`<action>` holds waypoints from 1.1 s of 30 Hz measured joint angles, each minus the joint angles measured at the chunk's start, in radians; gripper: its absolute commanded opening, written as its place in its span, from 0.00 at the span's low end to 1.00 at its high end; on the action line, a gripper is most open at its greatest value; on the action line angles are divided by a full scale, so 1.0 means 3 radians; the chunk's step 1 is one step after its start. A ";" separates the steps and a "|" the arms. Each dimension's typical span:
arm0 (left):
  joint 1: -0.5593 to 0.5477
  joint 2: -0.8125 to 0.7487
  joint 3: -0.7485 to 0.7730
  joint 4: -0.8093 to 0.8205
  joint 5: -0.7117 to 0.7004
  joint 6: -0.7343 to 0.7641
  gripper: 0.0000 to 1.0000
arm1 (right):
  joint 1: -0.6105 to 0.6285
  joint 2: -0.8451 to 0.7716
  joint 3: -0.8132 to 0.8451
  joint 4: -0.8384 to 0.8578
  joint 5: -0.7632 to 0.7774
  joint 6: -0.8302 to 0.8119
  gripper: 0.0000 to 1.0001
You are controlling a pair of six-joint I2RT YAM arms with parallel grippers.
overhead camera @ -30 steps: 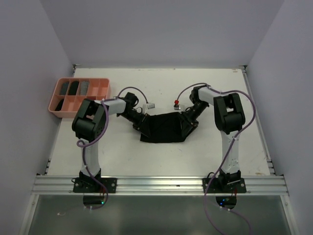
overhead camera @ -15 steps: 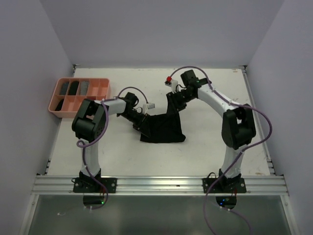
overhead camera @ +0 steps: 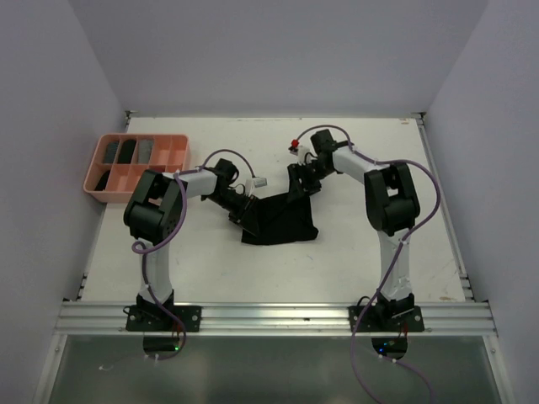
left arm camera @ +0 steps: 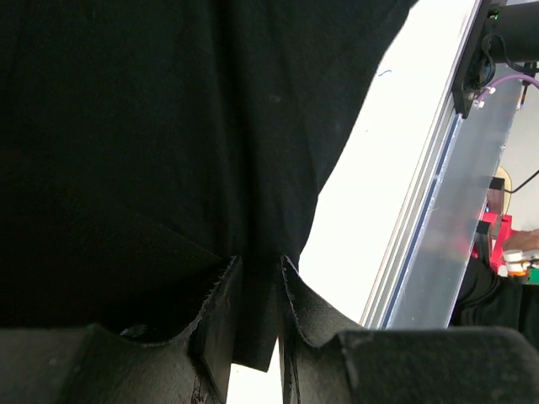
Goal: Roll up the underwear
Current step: Fold the underwear
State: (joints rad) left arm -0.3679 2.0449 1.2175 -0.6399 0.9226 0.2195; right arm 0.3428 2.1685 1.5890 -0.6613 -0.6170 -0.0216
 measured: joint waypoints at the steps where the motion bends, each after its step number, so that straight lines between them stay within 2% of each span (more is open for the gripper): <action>1: 0.0000 0.0000 0.0000 0.0001 0.0000 -0.0001 0.30 | -0.0034 0.0027 0.0051 -0.0020 0.0014 -0.0033 0.53; 10: 0.0000 0.0000 -0.0001 0.0010 0.0000 -0.0006 0.30 | -0.0306 0.0062 0.0417 -0.0280 0.0412 -0.0488 0.55; 13: 0.0000 0.0000 -0.0001 0.0010 0.0000 -0.0009 0.30 | -0.0366 0.0028 0.0552 -0.0374 0.0448 -0.0587 0.45; 14: 0.0000 0.0000 -0.0001 0.0011 0.0000 -0.0009 0.30 | -0.0376 -0.0011 0.0563 -0.0403 0.0434 -0.0609 0.36; 17: 0.0000 0.0000 -0.0001 0.0010 0.0000 -0.0013 0.30 | -0.0357 -0.0252 0.0474 -0.0519 0.0276 -0.0600 0.21; 18: 0.0000 0.0000 -0.0001 0.0011 0.0001 -0.0014 0.31 | -0.0332 -0.0384 0.0364 -0.0511 0.0201 -0.0573 0.20; 21: 0.0000 0.0003 0.0000 0.0010 0.0008 -0.0024 0.31 | -0.0165 -0.0810 -0.0031 -0.0526 -0.0045 -0.0463 0.19; 24: 0.0001 0.0006 0.0000 0.0013 0.0017 -0.0038 0.31 | 0.0072 -0.0997 -0.0324 -0.0518 -0.0306 -0.0361 0.19; 28: 0.0003 0.0009 0.0000 0.0017 0.0018 -0.0061 0.31 | 0.0266 -0.0899 -0.0638 -0.0515 -0.0502 -0.0313 0.20; 33: 0.0005 0.0009 0.0000 0.0017 0.0019 -0.0062 0.31 | 0.0170 -0.0724 -0.0932 -0.0532 -0.0453 -0.0370 0.24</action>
State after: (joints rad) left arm -0.3664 2.0476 1.2175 -0.6350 0.9283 0.2008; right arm 0.3939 1.9514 1.3094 -0.8207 -0.7528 -0.1326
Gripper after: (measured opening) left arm 0.303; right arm 0.227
